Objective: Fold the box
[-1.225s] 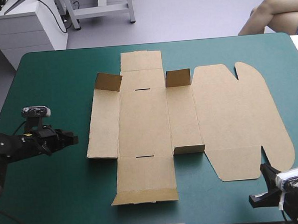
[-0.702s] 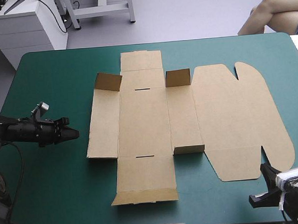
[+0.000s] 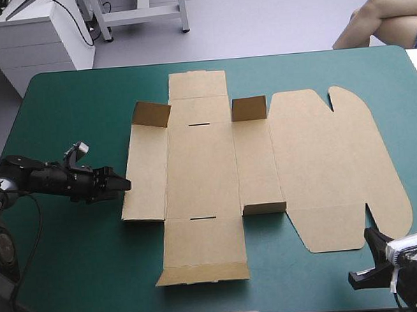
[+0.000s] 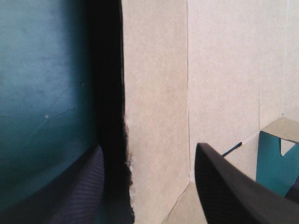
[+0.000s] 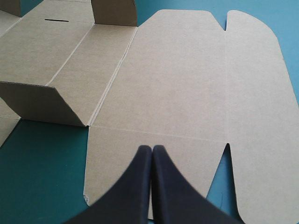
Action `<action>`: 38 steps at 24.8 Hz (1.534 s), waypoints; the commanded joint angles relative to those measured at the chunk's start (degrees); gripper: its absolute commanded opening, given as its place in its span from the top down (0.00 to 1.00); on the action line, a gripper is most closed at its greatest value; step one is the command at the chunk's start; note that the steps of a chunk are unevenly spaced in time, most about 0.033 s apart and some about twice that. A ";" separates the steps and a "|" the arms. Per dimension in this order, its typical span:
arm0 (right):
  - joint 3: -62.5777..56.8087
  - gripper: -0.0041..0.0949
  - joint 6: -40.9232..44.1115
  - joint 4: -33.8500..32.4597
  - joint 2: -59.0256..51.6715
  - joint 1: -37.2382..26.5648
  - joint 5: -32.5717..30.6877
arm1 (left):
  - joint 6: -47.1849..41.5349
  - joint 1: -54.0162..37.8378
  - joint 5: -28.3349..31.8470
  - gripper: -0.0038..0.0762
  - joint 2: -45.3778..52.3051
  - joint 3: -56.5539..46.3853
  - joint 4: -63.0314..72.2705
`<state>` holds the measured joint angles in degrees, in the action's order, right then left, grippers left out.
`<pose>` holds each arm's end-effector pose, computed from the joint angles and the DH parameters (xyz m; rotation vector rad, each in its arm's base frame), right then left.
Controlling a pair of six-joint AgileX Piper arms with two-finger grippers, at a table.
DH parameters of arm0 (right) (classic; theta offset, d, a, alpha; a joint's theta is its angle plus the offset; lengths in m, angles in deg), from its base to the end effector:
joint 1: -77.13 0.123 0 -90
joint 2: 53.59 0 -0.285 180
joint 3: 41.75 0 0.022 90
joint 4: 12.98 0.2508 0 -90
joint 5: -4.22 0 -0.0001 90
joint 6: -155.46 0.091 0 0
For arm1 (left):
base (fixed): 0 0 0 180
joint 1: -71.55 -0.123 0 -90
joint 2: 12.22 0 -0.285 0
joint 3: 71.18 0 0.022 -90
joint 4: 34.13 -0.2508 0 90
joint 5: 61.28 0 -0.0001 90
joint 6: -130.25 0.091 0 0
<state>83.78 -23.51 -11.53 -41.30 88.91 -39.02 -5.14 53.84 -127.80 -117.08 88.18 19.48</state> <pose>0.0278 0.0074 0.2716 -0.1742 1.9158 0.1792 0.2974 0.0244 0.2094 -0.0275 2.6688 -1.1208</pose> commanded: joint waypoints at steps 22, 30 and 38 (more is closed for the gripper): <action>1.37 0.98 -0.44 -0.49 0.87 -0.08 3.90 | 0.34 12.97 6.11 0.43 -3.19 -2.78 6.62; 1.37 0.98 -0.44 -0.49 0.87 -0.08 3.90 | 0.34 12.74 6.67 0.96 -2.98 -0.26 8.58; 1.37 0.98 -0.44 -0.49 0.87 -0.08 3.90 | -4.86 12.74 -7.66 0.96 -2.98 8.17 1.69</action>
<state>83.78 -23.51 -11.53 -41.30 88.91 -39.02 -6.33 66.43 -126.91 -122.38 90.95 22.78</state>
